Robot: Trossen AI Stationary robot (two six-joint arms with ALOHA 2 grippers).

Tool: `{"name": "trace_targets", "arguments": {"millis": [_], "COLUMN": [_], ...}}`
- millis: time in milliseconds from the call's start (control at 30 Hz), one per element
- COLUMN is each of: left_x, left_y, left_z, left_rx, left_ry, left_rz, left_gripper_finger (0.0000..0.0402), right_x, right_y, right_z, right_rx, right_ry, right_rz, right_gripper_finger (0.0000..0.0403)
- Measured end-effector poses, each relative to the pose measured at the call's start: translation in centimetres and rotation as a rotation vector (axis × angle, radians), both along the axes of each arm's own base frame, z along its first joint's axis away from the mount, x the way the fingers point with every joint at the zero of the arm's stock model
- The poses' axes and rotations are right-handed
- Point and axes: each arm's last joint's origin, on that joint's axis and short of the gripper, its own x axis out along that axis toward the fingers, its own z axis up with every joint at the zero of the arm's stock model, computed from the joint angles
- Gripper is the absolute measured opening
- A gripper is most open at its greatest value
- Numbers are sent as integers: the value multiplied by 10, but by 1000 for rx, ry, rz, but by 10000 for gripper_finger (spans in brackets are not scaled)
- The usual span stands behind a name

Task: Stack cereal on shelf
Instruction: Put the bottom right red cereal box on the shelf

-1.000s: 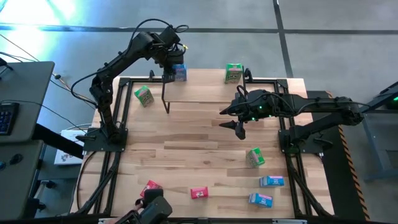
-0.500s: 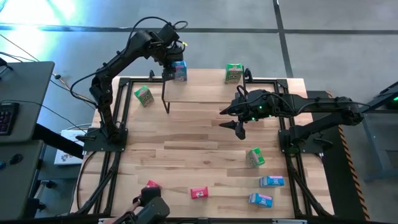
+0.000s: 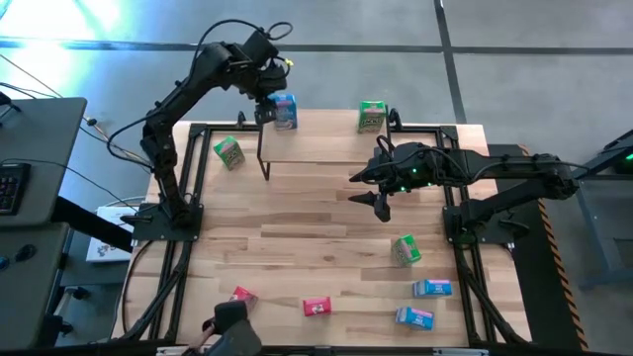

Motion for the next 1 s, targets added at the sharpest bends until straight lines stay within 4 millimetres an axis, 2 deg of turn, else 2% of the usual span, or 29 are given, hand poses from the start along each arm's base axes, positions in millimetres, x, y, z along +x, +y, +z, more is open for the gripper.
{"name": "trace_targets", "arguments": {"millis": [267, 500, 1000], "left_x": [-15, -21, -28], "left_y": [-30, -66, -147], "left_z": [30, 51, 71], "left_rx": [35, 31, -86], "left_ry": [-102, -187, -276], "left_rz": [26, 1, -76], "left_gripper_finger": [216, 216, 216], "right_x": [0, 0, 0], "right_y": [0, 0, 0], "right_z": [0, 0, 0], "right_rx": [0, 0, 0], "right_ry": [0, 0, 0], "right_rz": [0, 0, 0], "right_gripper_finger": [244, 244, 244]}}
